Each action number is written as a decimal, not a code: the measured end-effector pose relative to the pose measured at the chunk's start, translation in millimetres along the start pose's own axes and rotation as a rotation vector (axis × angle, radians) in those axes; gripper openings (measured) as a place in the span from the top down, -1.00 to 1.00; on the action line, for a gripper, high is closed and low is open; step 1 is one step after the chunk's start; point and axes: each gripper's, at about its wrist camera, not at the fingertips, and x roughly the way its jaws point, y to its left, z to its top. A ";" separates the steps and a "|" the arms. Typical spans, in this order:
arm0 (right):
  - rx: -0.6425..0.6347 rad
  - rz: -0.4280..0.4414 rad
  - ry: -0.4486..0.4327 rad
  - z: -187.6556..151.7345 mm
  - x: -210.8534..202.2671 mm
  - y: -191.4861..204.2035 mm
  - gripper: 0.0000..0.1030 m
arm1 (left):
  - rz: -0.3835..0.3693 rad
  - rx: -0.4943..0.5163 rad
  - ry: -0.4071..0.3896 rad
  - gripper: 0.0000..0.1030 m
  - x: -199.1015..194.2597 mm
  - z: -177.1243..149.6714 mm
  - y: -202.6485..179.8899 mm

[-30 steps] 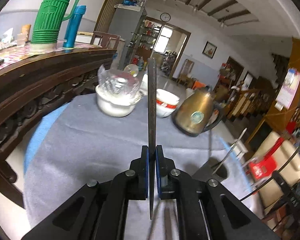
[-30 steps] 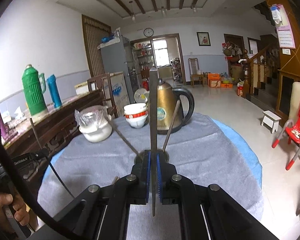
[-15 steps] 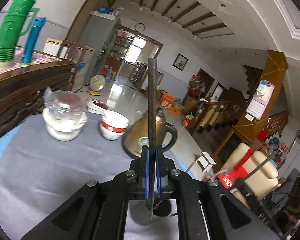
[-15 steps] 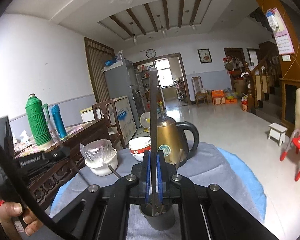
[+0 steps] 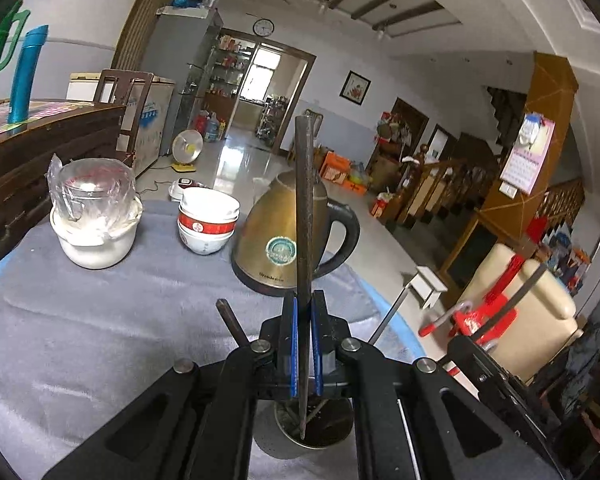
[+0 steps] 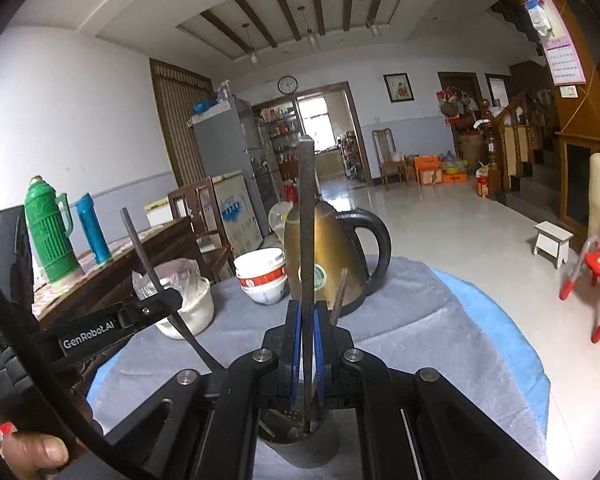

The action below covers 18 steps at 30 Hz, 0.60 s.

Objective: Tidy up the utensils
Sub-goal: 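Lower both chopsticks into the grey cup with the left and right tools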

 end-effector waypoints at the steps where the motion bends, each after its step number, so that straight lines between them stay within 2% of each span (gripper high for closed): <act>1: 0.000 0.001 0.007 -1.7 4.1 -0.2 0.87 | 0.004 0.005 0.004 0.87 3.0 -0.3 -1.1; 18: -0.019 -0.013 0.108 -19.4 32.3 -6.6 0.87 | 0.049 0.081 0.107 0.87 25.4 -21.0 -7.9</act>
